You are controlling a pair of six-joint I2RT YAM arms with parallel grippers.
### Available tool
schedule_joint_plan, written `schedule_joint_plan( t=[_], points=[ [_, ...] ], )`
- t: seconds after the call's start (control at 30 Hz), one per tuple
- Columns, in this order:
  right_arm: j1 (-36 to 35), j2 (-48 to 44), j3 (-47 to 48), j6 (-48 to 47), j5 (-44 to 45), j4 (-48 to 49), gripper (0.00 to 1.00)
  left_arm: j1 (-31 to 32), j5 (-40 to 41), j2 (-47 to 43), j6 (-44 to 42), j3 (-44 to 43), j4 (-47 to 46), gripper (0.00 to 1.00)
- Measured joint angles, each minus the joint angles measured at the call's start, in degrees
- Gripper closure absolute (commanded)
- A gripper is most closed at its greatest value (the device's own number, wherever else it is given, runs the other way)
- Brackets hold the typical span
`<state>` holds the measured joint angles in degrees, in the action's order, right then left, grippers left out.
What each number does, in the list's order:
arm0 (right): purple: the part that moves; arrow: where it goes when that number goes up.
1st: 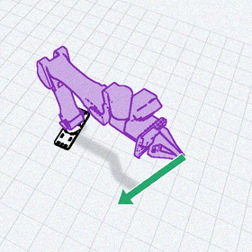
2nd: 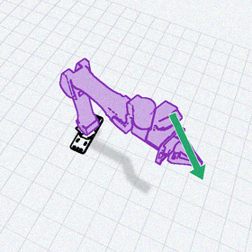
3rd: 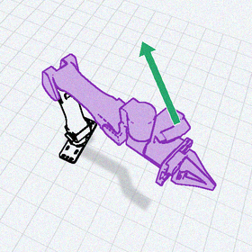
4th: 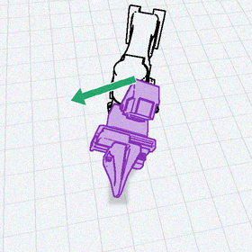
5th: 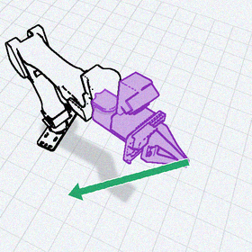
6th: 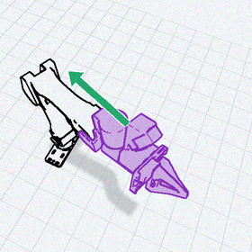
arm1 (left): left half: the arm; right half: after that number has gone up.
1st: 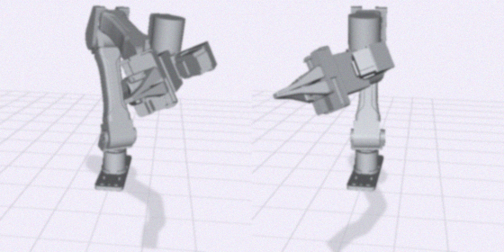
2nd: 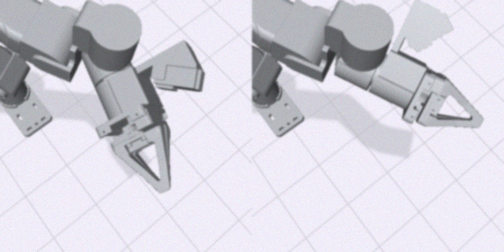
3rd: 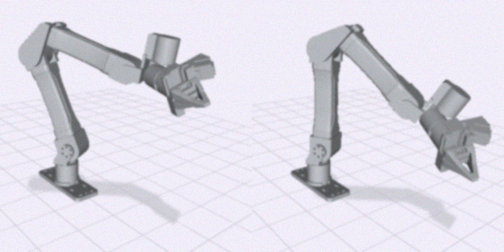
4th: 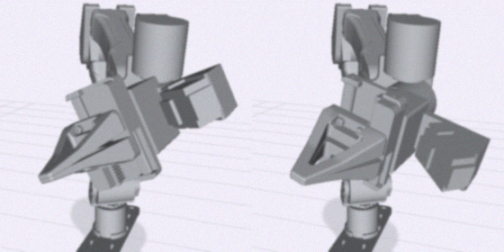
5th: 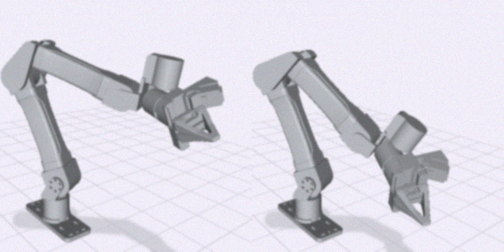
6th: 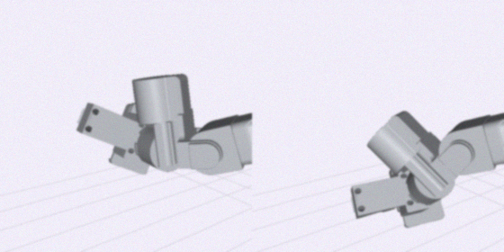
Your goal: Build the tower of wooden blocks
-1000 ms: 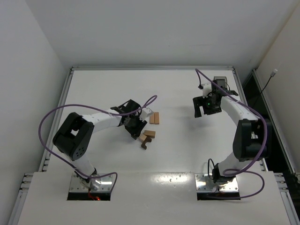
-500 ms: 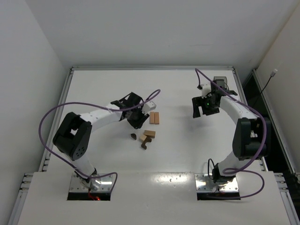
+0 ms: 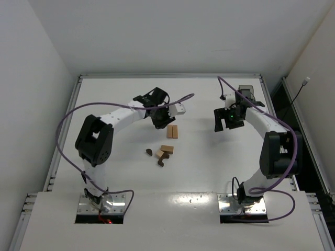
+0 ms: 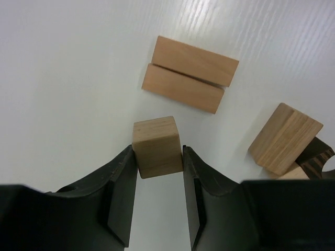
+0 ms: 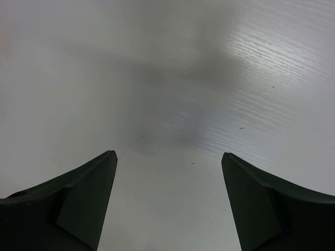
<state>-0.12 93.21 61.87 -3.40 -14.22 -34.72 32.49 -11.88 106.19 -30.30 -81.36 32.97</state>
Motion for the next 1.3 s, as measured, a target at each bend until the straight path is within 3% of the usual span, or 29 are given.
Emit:
schedule_joint_plan(
  t=[0.47, 1.3],
  points=[
    [0.0, 0.0, -0.5, 0.0, 0.3, 0.6, 0.23, -4.9, -13.8, 20.5, -11.2, -28.5, 19.7, 1.00],
    [0.0, 0.0, -0.5, 0.0, 0.8, 0.9, 0.23, -2.7, -17.1, 26.5, -12.8, -33.3, 25.1, 1.00]
  ],
)
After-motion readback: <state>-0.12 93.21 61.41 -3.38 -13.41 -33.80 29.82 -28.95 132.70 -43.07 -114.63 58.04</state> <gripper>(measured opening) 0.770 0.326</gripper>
